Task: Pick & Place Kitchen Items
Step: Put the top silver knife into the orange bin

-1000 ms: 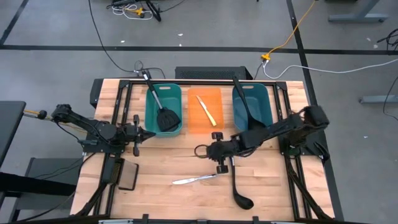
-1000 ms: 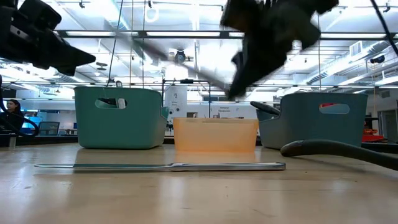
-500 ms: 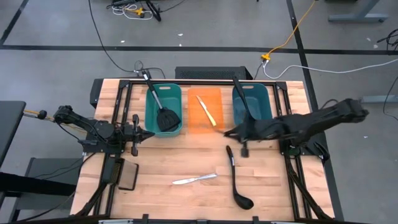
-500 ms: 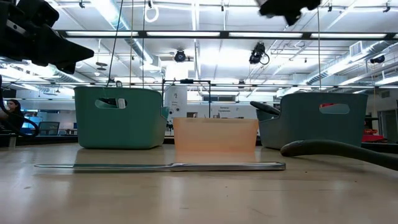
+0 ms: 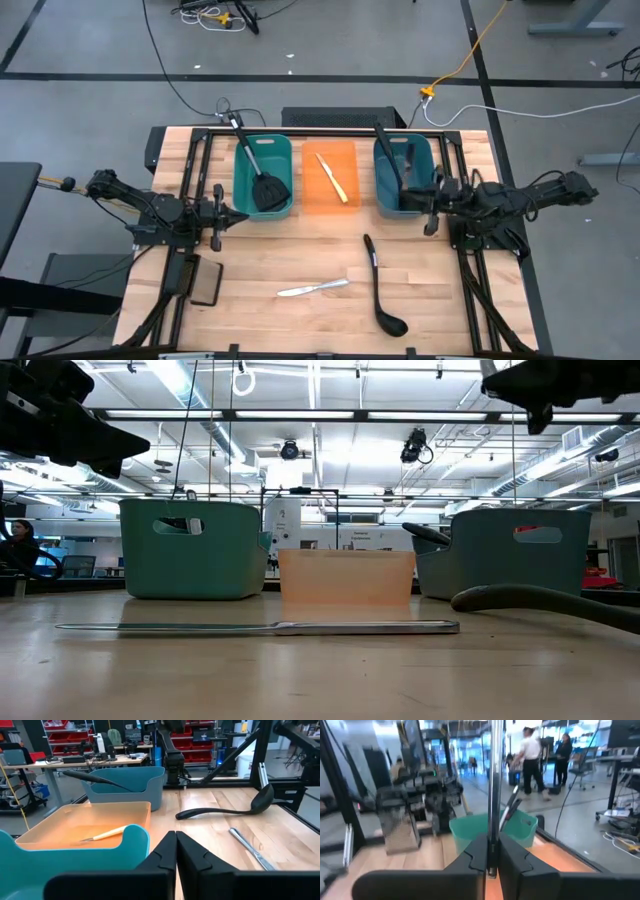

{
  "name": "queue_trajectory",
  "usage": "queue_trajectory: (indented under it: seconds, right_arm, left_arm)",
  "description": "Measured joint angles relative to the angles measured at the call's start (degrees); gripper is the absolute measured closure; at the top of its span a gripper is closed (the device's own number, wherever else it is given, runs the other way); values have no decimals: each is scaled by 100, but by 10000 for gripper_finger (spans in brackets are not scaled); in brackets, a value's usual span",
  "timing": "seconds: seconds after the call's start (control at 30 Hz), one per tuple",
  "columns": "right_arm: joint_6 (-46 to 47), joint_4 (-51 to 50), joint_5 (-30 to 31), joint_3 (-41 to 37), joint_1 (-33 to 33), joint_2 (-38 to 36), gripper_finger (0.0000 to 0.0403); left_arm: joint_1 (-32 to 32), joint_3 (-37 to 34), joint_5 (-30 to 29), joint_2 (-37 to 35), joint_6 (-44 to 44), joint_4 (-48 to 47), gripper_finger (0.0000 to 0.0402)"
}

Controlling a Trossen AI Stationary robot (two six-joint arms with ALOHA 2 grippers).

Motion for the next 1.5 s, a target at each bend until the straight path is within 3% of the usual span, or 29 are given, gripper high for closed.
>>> queue_trajectory:
  seconds: [0.33,0.6,0.77,0.97,1.13,1.3,1.5]
  right_arm:
    - [-14,1141,96,-1069,0,-647,377]
    - [-18,883,342,-887,0,-621,377]
    - [24,-467,873,207,-11,-168,377]
    - [706,-2710,1414,2268,-341,1252,377]
    - [942,-3861,492,3836,-934,2661,377]
    - [1561,-5657,-151,5335,-1668,4128,377]
    - [1656,-6373,-1226,6244,-2429,5523,377]
  left_arm:
    - [2,0,48,2,-38,-6,385]
    - [0,0,75,2,-37,-7,395]
    - [0,0,71,2,-26,-7,386]
    - [0,0,71,2,24,-7,381]
    - [0,-2,69,2,0,-7,389]
    - [1,-2,69,4,-2,-5,392]
    - [0,-4,69,4,-4,-4,386]
